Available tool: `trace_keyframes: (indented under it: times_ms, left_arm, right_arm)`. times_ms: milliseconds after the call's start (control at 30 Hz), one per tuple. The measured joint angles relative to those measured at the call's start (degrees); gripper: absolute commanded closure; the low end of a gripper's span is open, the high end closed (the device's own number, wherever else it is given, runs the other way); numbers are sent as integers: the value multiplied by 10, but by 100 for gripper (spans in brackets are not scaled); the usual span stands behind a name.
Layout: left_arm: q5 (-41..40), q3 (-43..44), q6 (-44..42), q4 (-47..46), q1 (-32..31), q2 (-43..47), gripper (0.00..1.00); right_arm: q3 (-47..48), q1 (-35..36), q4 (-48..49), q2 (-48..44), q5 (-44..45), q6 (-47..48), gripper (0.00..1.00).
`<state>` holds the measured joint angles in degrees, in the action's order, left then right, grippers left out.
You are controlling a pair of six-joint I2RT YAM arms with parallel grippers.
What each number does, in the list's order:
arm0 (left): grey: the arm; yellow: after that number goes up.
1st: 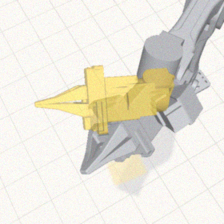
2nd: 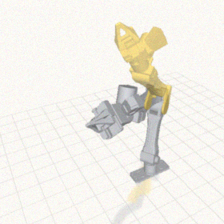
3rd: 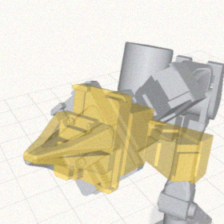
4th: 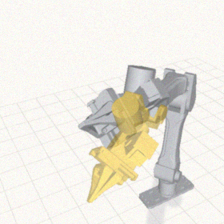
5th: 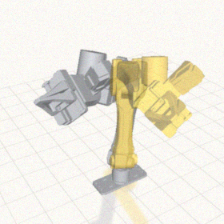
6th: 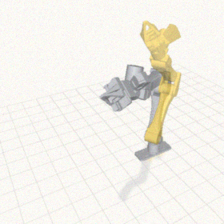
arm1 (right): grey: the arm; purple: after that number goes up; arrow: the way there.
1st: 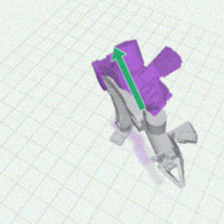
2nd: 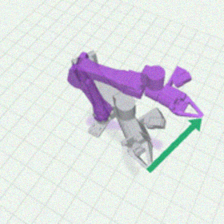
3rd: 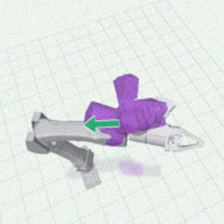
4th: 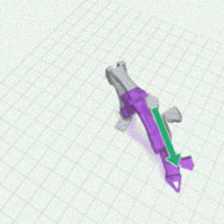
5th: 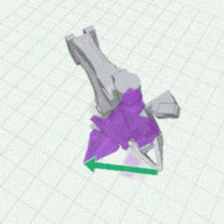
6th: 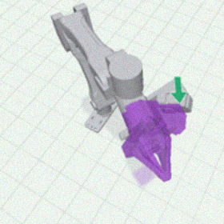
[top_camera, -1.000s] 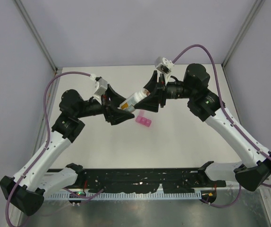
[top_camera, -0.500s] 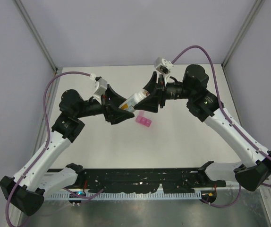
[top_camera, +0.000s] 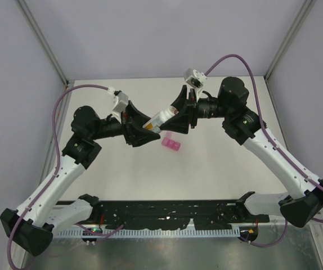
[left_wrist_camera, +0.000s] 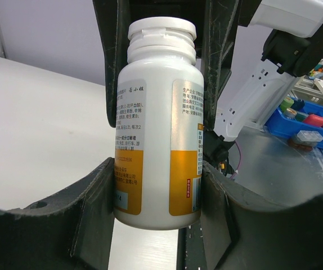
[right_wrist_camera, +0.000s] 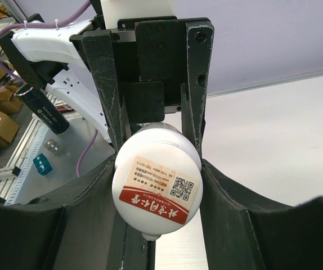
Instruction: Sort the pills into containers
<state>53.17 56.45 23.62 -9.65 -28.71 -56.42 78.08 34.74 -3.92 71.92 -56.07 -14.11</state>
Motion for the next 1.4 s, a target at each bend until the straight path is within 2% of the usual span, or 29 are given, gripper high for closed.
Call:
trace_keyframes:
  times_ms: [67,133,200,233,367,400,600,833,967,1100,1400]
  left_arm:
    - [0,0,0,0,0,0,80]
    - [0,0,0,0,0,0,100]
    - [0,0,0,1,0,-1,100]
    - [0,0,0,1,0,-1,100]
    - [0,0,0,1,0,-1,100]
    - [0,0,0,1,0,-1,100]
    - [2,-1,2,3,2,-1,100]
    - [2,-7,4,0,5,1,100]
    - [2,-12,3,1,14,4,100]
    - [2,-12,-8,8,30,12,100]
    - [-3,-29,-73,38,56,35,100]
  right_arm:
    - [-1,0,0,0,0,0,95]
    - [-2,0,1,0,0,0,94]
    - [-3,0,2,0,0,0,91]
    - [-3,0,2,0,0,0,86]
    - [-3,0,2,0,0,0,58]
    - [-3,0,2,0,0,0,44]
    - [-3,0,-13,1,4,15,15]
    - [-3,0,-33,1,10,35,3]
    - [-3,-1,-52,1,14,52,0]
    - [-3,-4,-86,0,29,90,5]
    - [-59,-12,-156,-53,125,206,5]
